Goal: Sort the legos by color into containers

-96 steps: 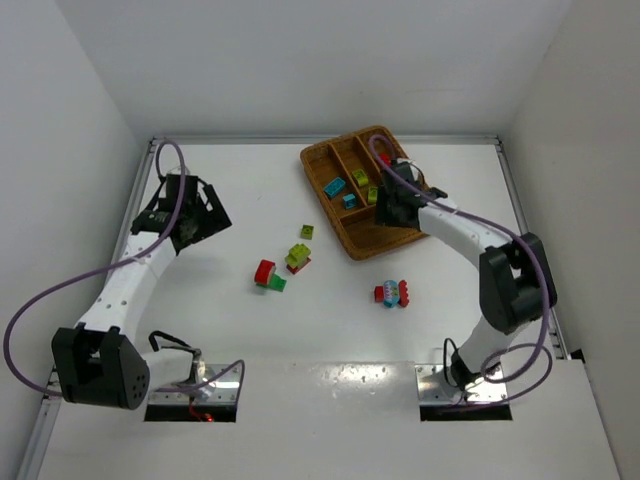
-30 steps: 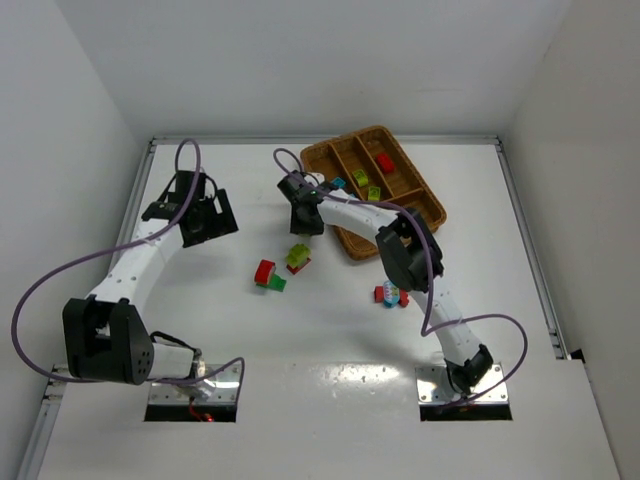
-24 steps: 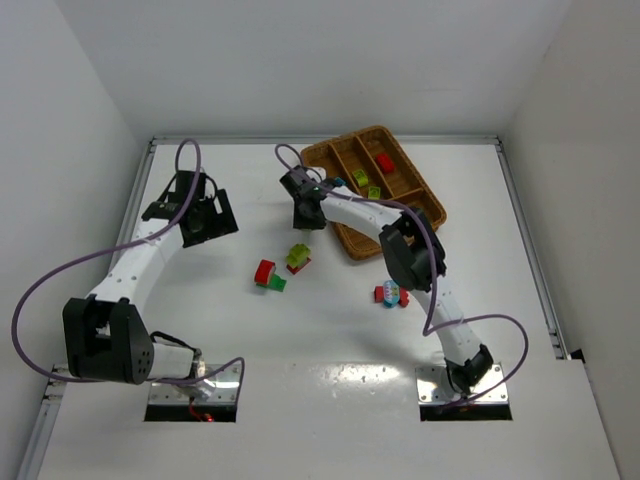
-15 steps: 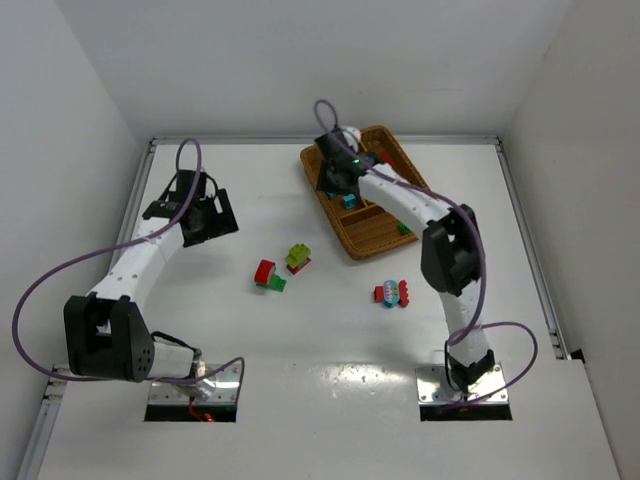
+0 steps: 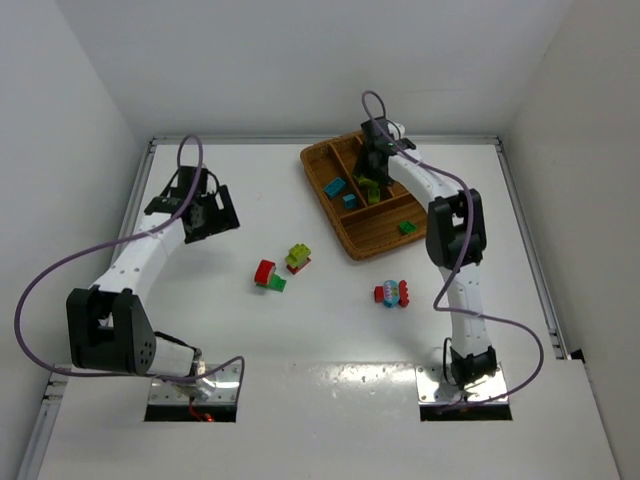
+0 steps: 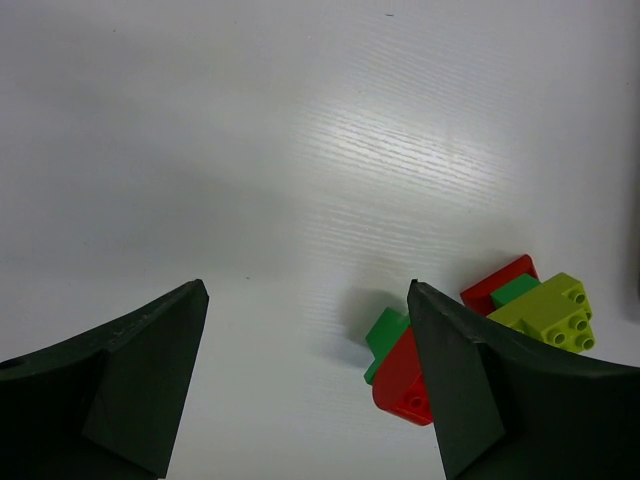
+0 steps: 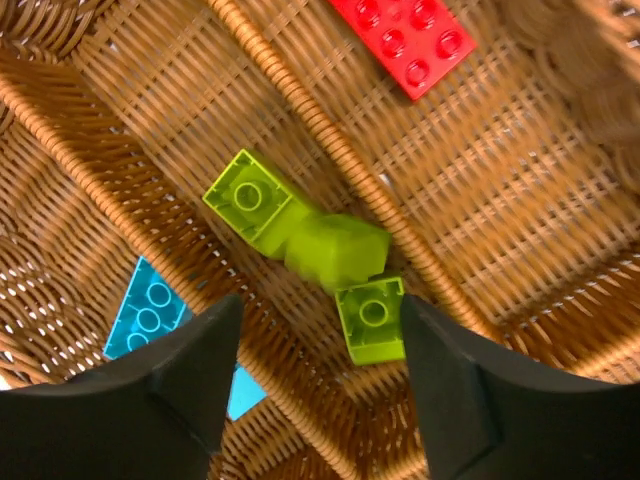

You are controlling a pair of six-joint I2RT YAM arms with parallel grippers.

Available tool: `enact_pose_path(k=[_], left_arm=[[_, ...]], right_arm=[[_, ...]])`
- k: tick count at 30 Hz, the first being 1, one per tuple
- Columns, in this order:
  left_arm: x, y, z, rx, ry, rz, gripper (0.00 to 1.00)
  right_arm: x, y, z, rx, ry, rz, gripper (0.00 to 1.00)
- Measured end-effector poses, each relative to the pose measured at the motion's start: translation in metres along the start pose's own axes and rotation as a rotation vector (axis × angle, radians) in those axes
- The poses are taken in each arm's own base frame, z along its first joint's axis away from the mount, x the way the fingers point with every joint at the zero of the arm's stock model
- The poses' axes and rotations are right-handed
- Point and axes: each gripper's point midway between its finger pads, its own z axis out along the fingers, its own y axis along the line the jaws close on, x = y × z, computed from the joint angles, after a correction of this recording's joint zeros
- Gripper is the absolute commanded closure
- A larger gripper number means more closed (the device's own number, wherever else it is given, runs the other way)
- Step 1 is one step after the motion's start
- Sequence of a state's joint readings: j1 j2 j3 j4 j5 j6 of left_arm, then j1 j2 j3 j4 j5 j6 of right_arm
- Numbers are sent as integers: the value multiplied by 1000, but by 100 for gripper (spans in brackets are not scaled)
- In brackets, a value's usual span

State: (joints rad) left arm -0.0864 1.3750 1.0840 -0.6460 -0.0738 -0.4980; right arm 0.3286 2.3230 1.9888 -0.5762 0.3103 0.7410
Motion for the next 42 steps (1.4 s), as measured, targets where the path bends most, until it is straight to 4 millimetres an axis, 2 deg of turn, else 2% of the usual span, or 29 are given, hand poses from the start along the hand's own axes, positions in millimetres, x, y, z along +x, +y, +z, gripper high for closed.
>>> enact_pose_path(k=[3, 7, 9, 11, 12, 14, 15, 16, 19, 22, 25, 27, 30, 33, 37, 42], left_arm=[[-3, -2, -1, 7, -7, -1, 13], [-7, -4, -2, 15, -15, -1, 13], [-7, -5, -3, 19, -15, 0, 13], [-6, -7, -3, 23, -13, 5, 13], [-6, -8, -3, 25, -13, 6, 13], [-5, -10, -4, 30, -15, 10, 13], [-5, -11, -5, 34, -16, 13, 13], [-5, -12, -6, 38, -19, 15, 13], [-2, -13, -10, 45, -24, 20, 13], [-3, -12, -12, 38, -34, 12, 13], [-2, -7, -18, 22, -52, -7, 11], [-6, -6, -24, 17, -77, -18, 11], [-10, -5, -30, 14, -106, -28, 11], [-12, -3, -32, 6, -115, -33, 11], [-12, -2, -31, -1, -117, -34, 11], [-11, -1, -31, -5, -114, -37, 11]], right_arm=[[2, 3, 0, -5, 12, -24, 35], [-9, 10, -22, -39, -18, -44, 44], [-2, 8, -47, -62, -20, -66, 46], [13, 9, -81, -114, -15, -106, 46], [21, 13, -100, -153, -12, -131, 40], [41, 27, -133, -261, -19, -199, 30], [58, 37, -153, -323, -6, -255, 23], [75, 46, -168, -376, 12, -310, 21], [131, 87, -210, -541, 55, -518, 21], [183, 112, -231, -630, 96, -686, 24], [215, 119, -229, -647, 137, -778, 30], [225, 117, -215, -617, 155, -807, 35], [235, 111, -194, -556, 173, -825, 36], [238, 109, -181, -517, 174, -833, 36], [236, 112, -175, -503, 159, -831, 39], [228, 131, -169, -507, 130, -821, 42]])
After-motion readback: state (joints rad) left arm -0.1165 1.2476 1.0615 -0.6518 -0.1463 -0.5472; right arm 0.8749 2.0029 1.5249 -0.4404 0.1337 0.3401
